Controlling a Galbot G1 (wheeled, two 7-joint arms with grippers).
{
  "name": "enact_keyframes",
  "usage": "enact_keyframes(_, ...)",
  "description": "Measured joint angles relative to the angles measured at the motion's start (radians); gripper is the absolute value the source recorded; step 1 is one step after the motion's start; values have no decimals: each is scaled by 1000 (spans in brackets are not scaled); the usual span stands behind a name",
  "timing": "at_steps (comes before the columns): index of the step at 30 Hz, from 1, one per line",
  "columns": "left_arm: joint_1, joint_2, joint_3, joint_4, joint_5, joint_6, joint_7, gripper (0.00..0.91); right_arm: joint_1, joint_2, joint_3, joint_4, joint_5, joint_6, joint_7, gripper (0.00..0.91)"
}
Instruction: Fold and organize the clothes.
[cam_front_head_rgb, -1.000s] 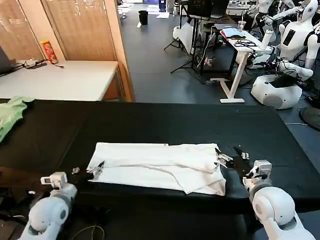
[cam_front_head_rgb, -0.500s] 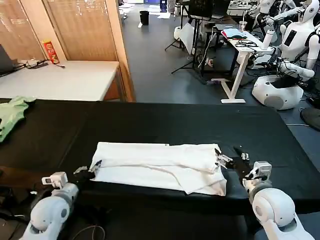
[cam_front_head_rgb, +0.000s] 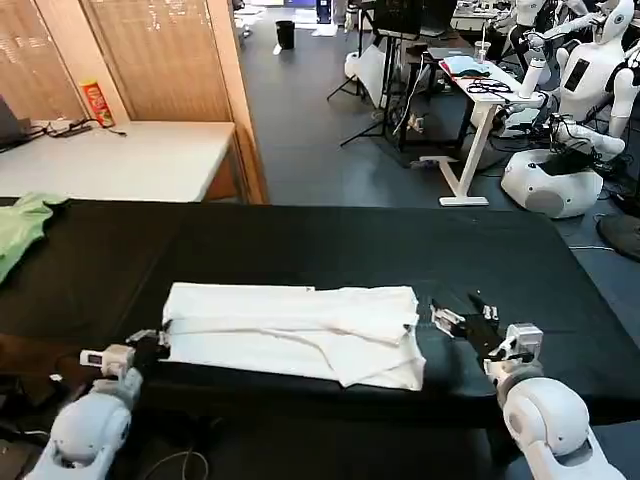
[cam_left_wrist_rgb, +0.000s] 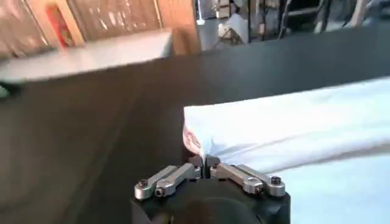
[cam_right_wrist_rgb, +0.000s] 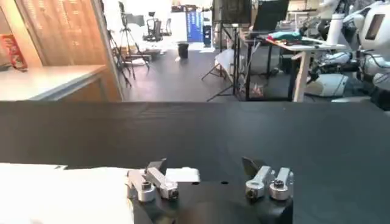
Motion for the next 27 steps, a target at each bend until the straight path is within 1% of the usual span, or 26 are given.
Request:
enact_keyframes(4, 18, 71, -45, 36, 63, -60, -1, 0, -6, 5, 0, 2, -1, 0, 2, 878)
enact_keyframes(6, 31, 102, -65, 40, 77, -76, -1, 0, -6, 11, -2, 2, -6, -1, 2, 878)
enact_keyframes(9, 47, 111, -67, 21, 90, -69, -2, 0, -11, 21, -5, 6, -17, -2, 4, 878)
enact_keyframes(13, 49, 72, -34, -48, 87, -32, -4, 0, -27, 33, 4, 19, -38, -2, 4, 878)
enact_keyframes(16, 44, 17, 32, -129, 88, -7, -16, 0, -46, 41, 21, 28, -49, 1, 2, 878)
enact_keyframes(20, 26, -60, 164, -214, 72, 15, -45, 0, -69, 49, 39, 37, -62, 2, 0, 878)
enact_keyframes(22, 16, -100, 235, -238, 52, 29, -54, 0, -77, 53, 47, 43, -69, 2, 0, 878)
enact_keyframes(27, -18, -196, 392, -260, -52, 74, -83, 0, -89, 55, 64, 49, -77, -1, -2, 878)
